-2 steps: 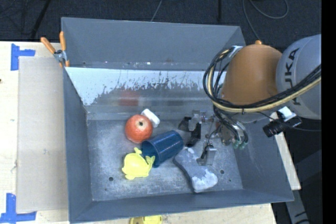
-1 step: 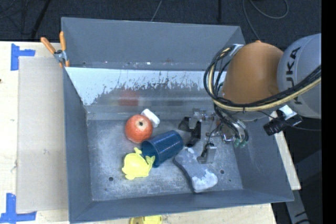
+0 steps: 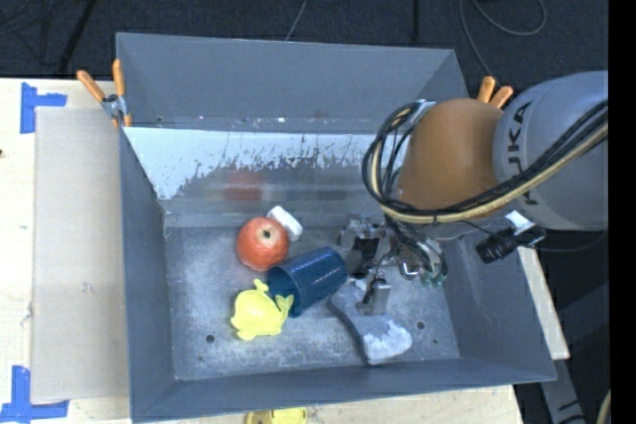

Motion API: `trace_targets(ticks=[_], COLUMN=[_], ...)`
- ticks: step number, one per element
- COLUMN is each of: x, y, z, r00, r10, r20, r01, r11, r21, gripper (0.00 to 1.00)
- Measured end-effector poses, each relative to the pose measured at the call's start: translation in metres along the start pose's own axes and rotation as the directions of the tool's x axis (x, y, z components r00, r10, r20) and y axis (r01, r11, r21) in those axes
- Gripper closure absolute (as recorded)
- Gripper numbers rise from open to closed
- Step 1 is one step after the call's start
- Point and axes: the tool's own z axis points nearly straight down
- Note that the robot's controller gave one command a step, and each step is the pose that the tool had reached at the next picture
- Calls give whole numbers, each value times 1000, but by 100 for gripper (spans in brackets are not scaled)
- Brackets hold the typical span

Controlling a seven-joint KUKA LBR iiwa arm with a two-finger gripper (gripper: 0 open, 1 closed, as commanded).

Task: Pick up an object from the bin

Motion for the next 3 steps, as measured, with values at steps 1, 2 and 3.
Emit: trace_targets(ticks=[1,2,3], x=[-3,-2,-2], y=[18,20,20], z=[55,60,60], r00=[999,999,999], r10=[-42,-51,-50], r20=[-7,-8,-8], r01=[42,51,50], r11=[999,999,999], r21=[-1,-1,-1], gripper=[0,100,0])
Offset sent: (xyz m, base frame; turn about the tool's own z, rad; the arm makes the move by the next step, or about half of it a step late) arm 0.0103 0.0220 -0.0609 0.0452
